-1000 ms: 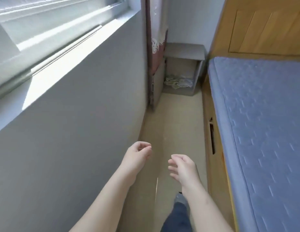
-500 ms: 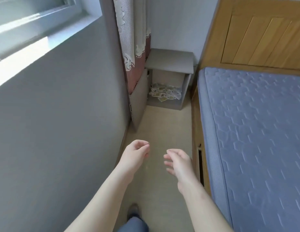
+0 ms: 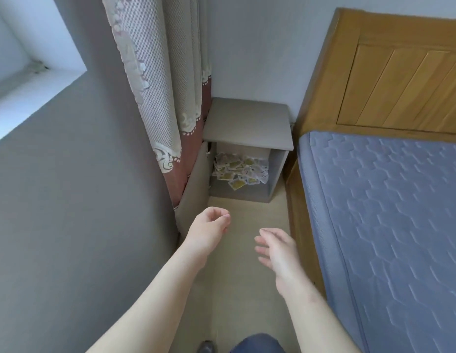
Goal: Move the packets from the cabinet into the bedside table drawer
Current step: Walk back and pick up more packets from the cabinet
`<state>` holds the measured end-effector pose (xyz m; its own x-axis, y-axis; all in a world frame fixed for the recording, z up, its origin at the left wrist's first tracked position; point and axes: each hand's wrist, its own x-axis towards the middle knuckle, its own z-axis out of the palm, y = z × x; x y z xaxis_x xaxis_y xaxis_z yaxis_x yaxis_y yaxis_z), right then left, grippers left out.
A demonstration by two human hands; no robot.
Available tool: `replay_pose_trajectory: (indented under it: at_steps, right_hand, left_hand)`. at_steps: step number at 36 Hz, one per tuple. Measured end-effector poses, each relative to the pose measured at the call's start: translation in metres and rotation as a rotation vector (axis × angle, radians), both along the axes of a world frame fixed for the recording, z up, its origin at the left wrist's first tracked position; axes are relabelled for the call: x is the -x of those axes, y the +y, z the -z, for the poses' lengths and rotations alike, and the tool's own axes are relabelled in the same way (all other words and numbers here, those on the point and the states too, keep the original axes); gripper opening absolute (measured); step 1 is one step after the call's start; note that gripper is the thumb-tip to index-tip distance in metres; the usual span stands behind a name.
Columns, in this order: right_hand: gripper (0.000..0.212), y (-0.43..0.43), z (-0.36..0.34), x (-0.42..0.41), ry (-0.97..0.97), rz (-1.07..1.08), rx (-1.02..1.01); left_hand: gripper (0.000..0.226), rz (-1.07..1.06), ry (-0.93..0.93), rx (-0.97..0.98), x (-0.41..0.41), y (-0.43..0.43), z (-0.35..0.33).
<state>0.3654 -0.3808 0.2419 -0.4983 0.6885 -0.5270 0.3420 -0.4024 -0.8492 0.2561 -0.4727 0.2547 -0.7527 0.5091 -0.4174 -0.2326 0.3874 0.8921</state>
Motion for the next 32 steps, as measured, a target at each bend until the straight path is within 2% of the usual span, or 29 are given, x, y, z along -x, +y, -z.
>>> replay_pose_trajectory:
  at_steps: [7, 19, 25, 32]
  right_hand:
    - [0.011, 0.086, 0.025, 0.089, -0.030, -0.079, 0.053]
    - [0.007, 0.297, 0.077, 0.266, -0.098, -0.318, 0.031]
    - [0.013, 0.353, 0.161, 0.341, -0.156, -0.377, 0.027]
    - [0.021, 0.393, 0.322, 0.390, -0.208, -0.438, -0.041]
  left_hand:
    - [0.018, -0.081, -0.040, 0.058, 0.084, 0.072, 0.032]
    - [0.016, -0.273, -0.089, 0.114, 0.238, 0.261, 0.085]
    - [0.017, -0.267, -0.048, 0.150, 0.295, 0.323, 0.147]
    - [0.020, -0.169, -0.056, 0.209, 0.343, 0.371, 0.307]
